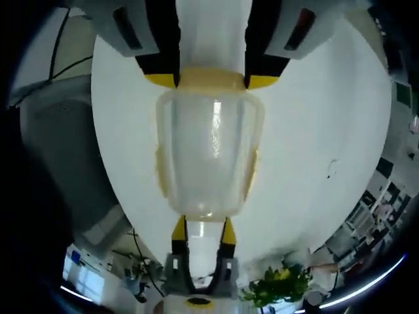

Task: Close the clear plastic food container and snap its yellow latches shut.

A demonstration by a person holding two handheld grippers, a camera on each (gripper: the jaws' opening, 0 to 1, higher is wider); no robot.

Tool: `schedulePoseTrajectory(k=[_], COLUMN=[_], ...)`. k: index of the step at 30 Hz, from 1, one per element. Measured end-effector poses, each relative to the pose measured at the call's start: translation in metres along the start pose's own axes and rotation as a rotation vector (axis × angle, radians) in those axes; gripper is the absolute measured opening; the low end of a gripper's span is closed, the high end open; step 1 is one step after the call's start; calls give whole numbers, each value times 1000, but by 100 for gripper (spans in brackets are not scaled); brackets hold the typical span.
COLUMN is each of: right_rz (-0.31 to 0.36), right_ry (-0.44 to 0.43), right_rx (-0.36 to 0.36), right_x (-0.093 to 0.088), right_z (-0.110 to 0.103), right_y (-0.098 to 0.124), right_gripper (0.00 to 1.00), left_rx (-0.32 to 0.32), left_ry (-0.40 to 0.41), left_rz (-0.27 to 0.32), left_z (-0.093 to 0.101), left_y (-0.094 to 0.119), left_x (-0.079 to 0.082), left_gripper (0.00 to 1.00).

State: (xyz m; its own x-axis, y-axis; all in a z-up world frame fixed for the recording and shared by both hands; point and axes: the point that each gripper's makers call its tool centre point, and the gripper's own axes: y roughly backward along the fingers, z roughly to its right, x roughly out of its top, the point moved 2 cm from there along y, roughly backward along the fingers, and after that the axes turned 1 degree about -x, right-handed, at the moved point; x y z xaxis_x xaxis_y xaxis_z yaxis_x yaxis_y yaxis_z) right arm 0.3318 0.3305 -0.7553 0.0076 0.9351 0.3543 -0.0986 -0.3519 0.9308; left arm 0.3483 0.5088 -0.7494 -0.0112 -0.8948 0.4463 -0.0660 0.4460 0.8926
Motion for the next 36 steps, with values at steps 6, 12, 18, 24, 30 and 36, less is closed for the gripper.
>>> schedulePoseTrajectory(k=[6, 12, 18, 24, 30, 36], right_rz=[11, 3, 9, 10, 16, 12], right_ry=[-2, 4, 3, 0, -2, -11], right_rx=[4, 2, 0, 3, 7, 11], right_x=[-5, -16, -30, -46, -63, -81], right_z=[2, 1, -3, -5, -5, -4], right_y=[6, 8, 13, 17, 25, 28], right_gripper=[35, 35, 35, 35, 35, 35], left_rx=[11, 5, -2, -5, -9, -11], left_ry=[4, 15, 18, 28, 36, 42], left_rz=[-2, 13, 12, 19, 28, 25], left_z=[-1, 1, 5, 9, 10, 11], left_y=[-1, -4, -11, -17, -25, -37], left_x=[7, 18, 29, 45, 61, 78], left_gripper=[32, 32, 32, 32, 32, 32])
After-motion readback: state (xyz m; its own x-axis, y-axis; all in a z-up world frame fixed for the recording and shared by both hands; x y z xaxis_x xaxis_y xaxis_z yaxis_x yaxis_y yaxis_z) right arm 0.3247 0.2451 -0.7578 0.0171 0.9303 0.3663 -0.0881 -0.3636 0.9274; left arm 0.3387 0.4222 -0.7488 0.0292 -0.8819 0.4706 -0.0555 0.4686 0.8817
